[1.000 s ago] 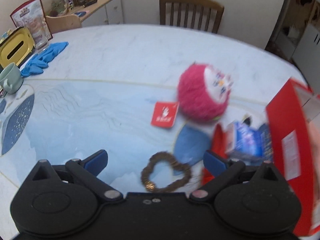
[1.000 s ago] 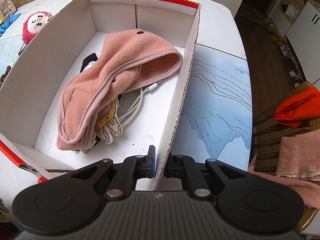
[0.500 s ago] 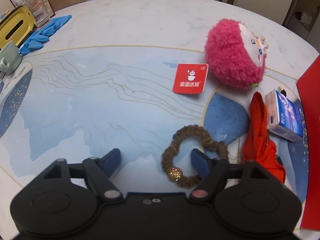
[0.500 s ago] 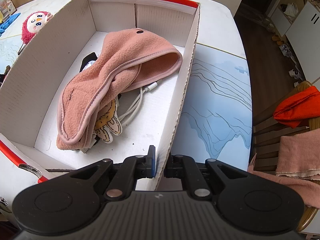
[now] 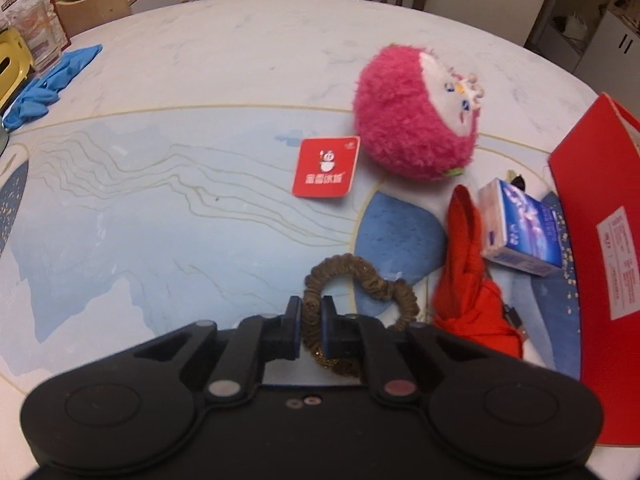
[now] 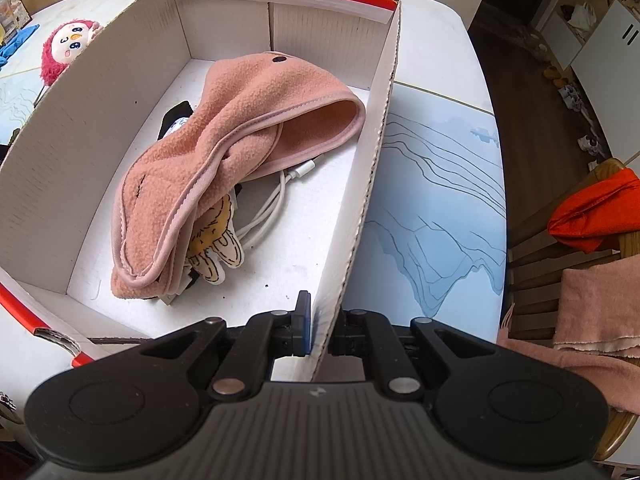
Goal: Organize objects
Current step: 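Close the left gripper on the brown hair tie and lift it, then carry the hair tie with the left gripper into the box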
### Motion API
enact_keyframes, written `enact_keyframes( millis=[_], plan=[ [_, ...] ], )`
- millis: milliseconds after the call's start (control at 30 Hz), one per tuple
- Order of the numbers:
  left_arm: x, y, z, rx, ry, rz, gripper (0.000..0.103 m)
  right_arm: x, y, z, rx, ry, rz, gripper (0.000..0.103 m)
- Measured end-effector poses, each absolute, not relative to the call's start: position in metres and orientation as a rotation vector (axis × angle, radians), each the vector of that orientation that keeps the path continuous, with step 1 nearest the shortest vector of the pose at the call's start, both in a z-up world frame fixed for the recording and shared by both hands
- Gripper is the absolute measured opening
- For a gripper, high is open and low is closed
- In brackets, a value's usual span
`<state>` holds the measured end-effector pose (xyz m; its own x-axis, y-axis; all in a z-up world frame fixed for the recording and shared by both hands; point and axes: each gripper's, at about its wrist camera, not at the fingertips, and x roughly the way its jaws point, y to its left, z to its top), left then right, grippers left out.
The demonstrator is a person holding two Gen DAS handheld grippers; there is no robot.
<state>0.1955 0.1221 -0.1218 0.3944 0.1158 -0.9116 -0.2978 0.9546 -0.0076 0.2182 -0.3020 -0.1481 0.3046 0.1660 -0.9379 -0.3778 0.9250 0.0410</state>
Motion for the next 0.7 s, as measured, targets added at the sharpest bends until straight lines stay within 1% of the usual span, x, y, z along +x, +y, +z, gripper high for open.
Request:
enact_keyframes(
  millis=[400, 700],
  plan=[
    [0.176, 0.111, -0.064, -0.232, 1.001, 0.164, 0.006, 0.219, -0.301, -0.148, -0.192, 1.209, 0.362, 0.007],
    [0.170, 0.081, -0.009, -0.281, 0.883, 0.024, 0.006, 0.219, -0.302, -0.148, -0.196, 1.209, 0.360, 0.007]
  ],
)
